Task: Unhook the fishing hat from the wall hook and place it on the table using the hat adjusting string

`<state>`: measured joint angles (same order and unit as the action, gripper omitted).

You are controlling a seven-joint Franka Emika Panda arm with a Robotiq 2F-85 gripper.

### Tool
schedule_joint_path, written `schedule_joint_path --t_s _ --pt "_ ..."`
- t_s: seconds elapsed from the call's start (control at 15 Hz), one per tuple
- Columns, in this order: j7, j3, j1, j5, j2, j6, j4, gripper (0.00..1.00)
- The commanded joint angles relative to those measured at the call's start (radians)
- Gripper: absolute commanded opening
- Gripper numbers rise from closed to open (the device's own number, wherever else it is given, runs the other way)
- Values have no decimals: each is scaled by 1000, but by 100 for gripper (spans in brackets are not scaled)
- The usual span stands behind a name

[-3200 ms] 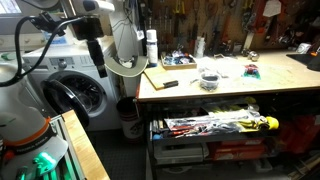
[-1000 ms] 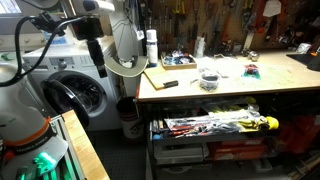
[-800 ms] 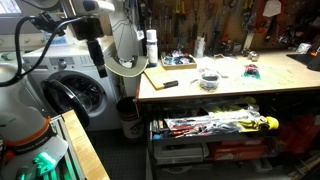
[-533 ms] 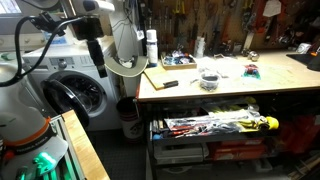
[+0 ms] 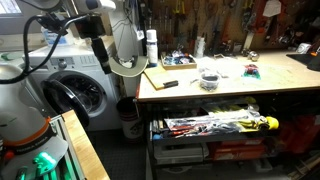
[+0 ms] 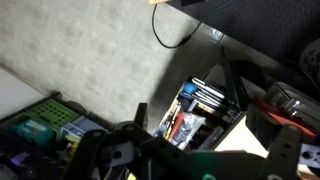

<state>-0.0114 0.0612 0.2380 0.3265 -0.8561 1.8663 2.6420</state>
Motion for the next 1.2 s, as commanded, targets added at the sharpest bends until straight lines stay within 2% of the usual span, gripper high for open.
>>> schedule_joint_path --t_s 0.0,0.33,0.53,0.8,1.13 --pt "13 -33 -88 23 45 139 -25 100" --pt "65 -65 -186 -2 125 415 -44 100" --pt "118 -63 -254 -56 205 507 -92 100" --pt "183 -82 -331 -128 322 458 -206 100" --pt "105 -169 -344 -170 455 212 -402 100"
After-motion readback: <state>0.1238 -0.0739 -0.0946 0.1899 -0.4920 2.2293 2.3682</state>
